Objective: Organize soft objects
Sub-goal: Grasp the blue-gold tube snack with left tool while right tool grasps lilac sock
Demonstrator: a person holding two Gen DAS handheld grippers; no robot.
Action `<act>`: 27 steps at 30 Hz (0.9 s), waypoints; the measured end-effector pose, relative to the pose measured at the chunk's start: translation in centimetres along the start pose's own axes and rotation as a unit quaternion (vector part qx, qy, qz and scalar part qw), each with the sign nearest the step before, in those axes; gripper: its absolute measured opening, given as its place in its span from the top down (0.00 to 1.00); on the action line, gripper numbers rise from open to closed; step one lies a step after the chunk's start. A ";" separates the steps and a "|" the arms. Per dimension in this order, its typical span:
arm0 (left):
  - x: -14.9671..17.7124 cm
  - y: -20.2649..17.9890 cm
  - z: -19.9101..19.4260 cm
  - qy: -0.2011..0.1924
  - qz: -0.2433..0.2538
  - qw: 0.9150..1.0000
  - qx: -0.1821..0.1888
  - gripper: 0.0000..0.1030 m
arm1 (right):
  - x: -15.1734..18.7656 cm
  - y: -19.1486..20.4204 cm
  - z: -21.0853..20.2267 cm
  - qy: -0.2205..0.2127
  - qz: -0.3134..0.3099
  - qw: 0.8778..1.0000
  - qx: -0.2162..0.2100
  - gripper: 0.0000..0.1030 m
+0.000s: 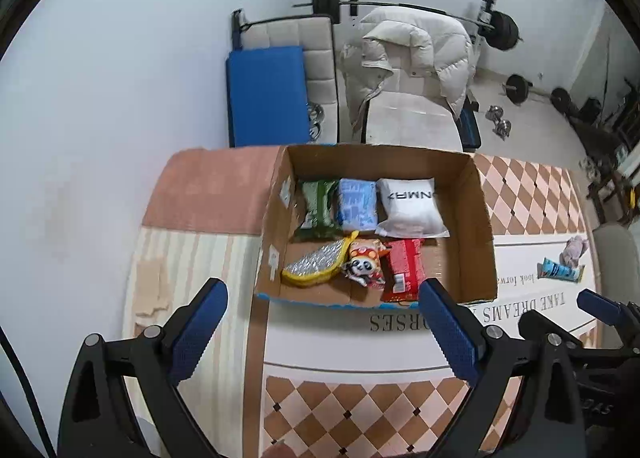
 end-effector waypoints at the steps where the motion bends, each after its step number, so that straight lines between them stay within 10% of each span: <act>1: -0.4 -1.1 0.0 -0.003 0.012 1.000 0.000 0.05 | 0.1 -1.0 0.0 0.003 0.013 1.000 -0.007 0.00; 9: -2.7 -18.7 3.0 -0.028 0.204 0.978 0.009 0.05 | 3.8 -17.9 1.3 0.043 0.167 0.985 0.017 0.00; 14: -1.1 -32.8 7.9 -0.012 0.341 0.940 0.030 0.06 | 8.0 -30.5 3.9 0.072 0.293 0.953 0.019 0.00; 18: 0.6 -41.8 11.9 0.009 0.417 0.908 0.040 0.26 | 11.2 -38.3 7.1 0.101 0.373 0.922 -0.005 0.14; 27: 6.7 -55.9 19.7 0.063 0.549 0.832 0.056 0.26 | 13.3 -47.4 11.2 0.127 0.409 0.904 0.001 0.14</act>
Point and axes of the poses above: each gripper's, at about its wrist camera, not at the fingertips, and z roughly the way its jaws point, y to its left, x to its underside, the point moved 10 cm from there along z, roughly the way its jaws point, and after that the axes turned 2 degrees about -y, right-handed, at the moved point
